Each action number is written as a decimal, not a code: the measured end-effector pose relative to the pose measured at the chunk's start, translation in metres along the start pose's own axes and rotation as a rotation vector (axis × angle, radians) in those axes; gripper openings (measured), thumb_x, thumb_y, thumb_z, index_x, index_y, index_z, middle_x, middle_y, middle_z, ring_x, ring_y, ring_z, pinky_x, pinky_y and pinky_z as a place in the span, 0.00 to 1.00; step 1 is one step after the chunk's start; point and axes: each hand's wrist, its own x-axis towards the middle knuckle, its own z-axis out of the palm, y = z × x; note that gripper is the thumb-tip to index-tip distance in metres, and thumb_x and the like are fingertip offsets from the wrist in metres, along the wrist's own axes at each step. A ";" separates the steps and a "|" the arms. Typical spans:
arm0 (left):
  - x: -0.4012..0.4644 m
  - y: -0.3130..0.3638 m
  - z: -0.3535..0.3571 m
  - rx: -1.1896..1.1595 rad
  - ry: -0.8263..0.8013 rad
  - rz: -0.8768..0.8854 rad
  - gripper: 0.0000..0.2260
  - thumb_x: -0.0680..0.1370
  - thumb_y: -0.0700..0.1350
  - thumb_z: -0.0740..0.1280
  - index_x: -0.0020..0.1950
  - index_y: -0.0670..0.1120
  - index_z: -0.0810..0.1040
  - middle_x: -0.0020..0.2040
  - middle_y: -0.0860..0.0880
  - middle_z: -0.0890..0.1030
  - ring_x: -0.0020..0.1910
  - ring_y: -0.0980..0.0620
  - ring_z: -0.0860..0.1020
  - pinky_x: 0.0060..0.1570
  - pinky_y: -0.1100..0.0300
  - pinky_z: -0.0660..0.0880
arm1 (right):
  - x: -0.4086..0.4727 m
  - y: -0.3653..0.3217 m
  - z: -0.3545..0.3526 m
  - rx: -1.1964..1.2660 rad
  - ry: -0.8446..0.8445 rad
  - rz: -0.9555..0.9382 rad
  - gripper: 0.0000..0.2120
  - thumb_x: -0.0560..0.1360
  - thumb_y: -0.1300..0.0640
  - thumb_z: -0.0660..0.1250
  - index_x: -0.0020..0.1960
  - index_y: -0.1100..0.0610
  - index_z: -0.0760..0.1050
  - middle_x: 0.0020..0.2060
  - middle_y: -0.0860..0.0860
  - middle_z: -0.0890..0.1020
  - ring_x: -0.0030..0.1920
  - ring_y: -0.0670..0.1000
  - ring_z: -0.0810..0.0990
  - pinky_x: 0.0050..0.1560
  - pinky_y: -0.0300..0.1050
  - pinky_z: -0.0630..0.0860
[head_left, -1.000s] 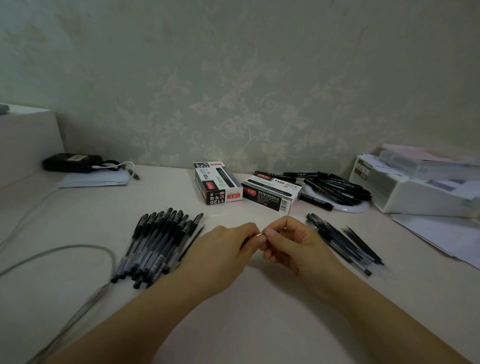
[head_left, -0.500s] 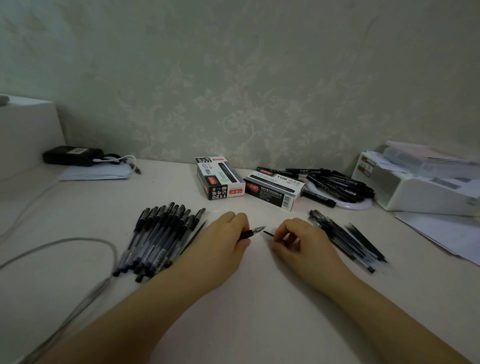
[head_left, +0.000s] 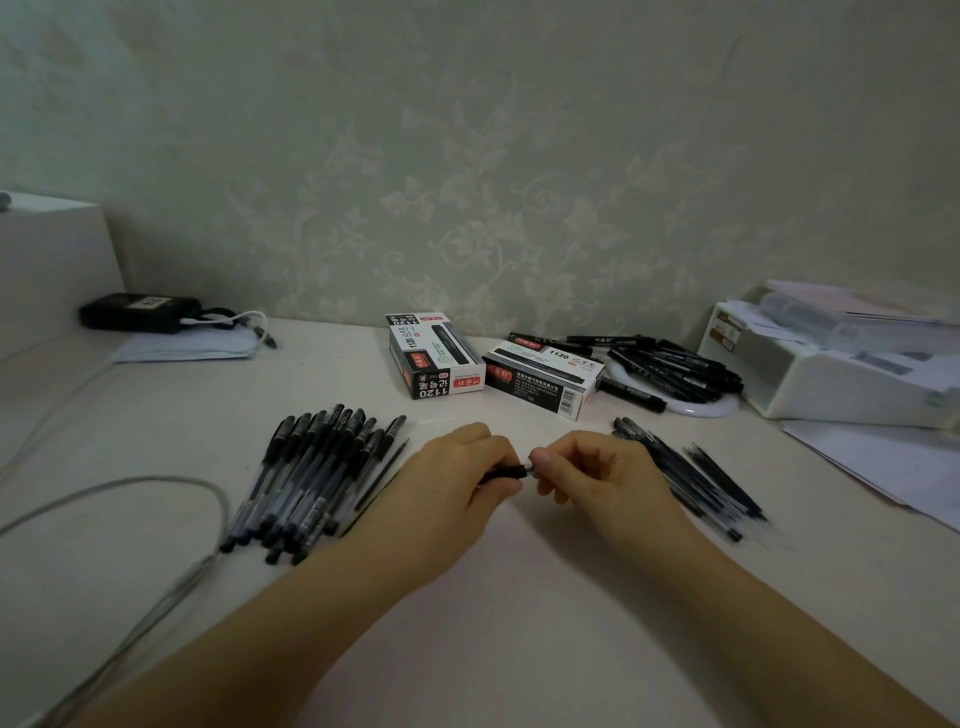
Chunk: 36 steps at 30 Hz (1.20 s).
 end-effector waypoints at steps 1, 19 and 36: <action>0.000 0.001 -0.001 -0.012 0.000 -0.006 0.07 0.80 0.49 0.64 0.53 0.50 0.79 0.45 0.55 0.74 0.42 0.58 0.72 0.44 0.60 0.72 | 0.000 0.000 -0.001 0.024 -0.002 0.017 0.08 0.76 0.53 0.71 0.42 0.56 0.83 0.33 0.49 0.84 0.32 0.41 0.78 0.36 0.30 0.74; -0.002 0.000 0.002 0.018 -0.099 -0.074 0.10 0.82 0.51 0.58 0.55 0.53 0.79 0.45 0.54 0.75 0.44 0.56 0.74 0.47 0.54 0.73 | 0.000 0.004 0.000 0.016 -0.028 0.032 0.11 0.74 0.44 0.69 0.44 0.51 0.82 0.37 0.47 0.86 0.36 0.40 0.81 0.38 0.29 0.73; -0.003 -0.002 0.005 0.011 -0.100 -0.065 0.09 0.82 0.51 0.58 0.56 0.54 0.77 0.47 0.56 0.77 0.46 0.58 0.74 0.49 0.55 0.73 | 0.001 0.006 -0.003 0.123 -0.065 0.074 0.06 0.76 0.56 0.71 0.46 0.58 0.82 0.35 0.52 0.86 0.35 0.43 0.80 0.38 0.31 0.74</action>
